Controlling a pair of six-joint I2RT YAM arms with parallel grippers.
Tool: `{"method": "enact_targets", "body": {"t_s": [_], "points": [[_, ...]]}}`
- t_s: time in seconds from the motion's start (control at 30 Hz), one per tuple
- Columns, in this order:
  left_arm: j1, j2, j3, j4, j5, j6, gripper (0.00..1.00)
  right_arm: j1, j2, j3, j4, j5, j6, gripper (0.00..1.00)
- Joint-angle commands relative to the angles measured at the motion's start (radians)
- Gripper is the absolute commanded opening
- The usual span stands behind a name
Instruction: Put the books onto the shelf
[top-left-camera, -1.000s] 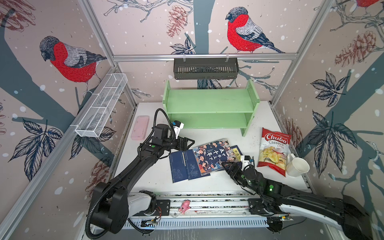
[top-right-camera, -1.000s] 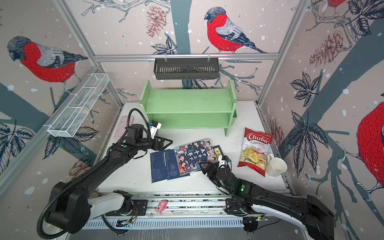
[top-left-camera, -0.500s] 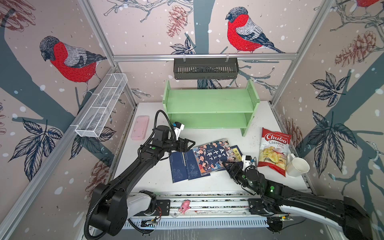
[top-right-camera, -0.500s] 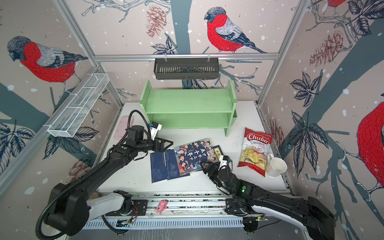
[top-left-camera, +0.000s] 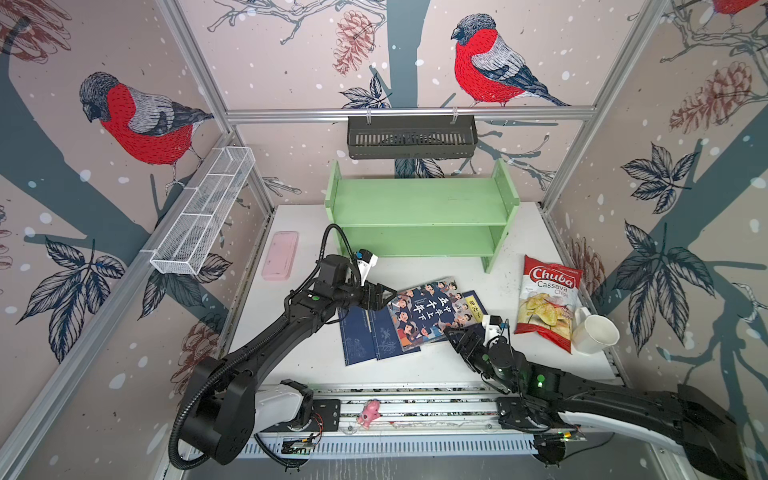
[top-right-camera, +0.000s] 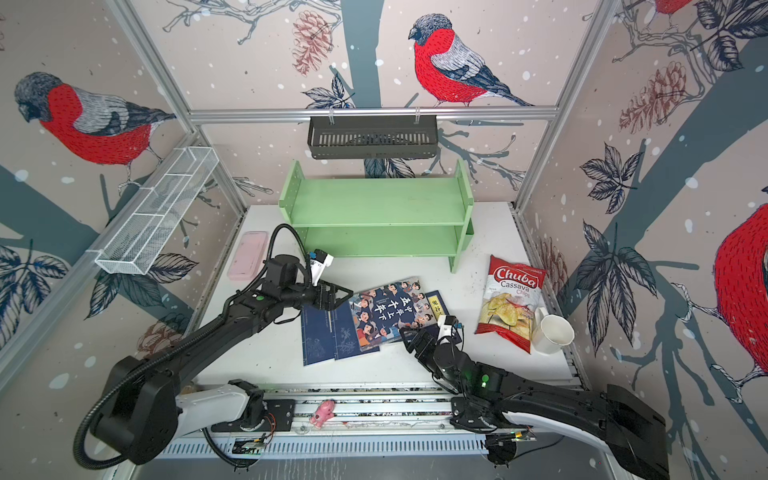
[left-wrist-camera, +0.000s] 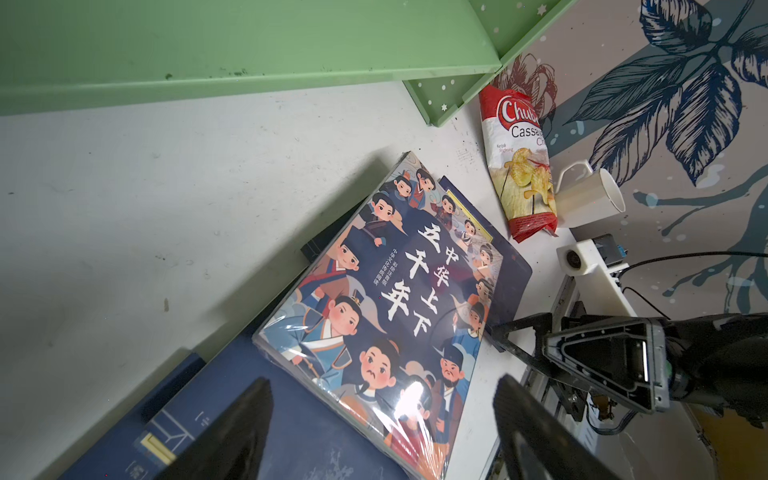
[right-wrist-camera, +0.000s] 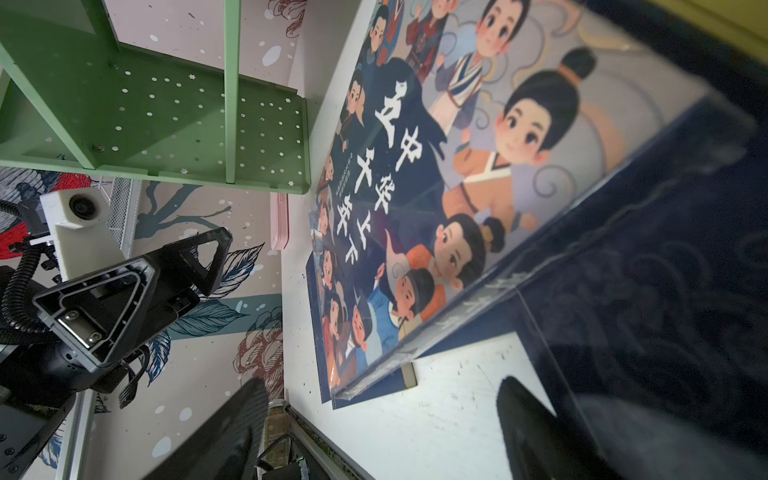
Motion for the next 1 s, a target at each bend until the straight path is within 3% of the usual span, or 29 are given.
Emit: {"method": "enact_targets", "body": {"t_s": [0.0, 0.37, 0.63, 0.97], "points": [[-0.024, 0.010, 0.014, 0.078, -0.046, 0.039, 0.84, 0.003, 0.004, -0.006, 0.060, 0.029, 0.016, 0.87], [-0.055, 0.077, 0.017, 0.142, -0.124, 0.063, 0.84, 0.009, 0.100, 0.021, 0.089, 0.035, 0.032, 0.86], [-0.061, 0.117, 0.007, 0.190, -0.117, 0.073, 0.84, 0.010, 0.238, 0.058, 0.180, 0.024, 0.029, 0.85], [-0.070, 0.178, -0.013, 0.233, -0.107, 0.076, 0.82, 0.026, 0.292, 0.069, 0.202, 0.066, 0.058, 0.84]]}}
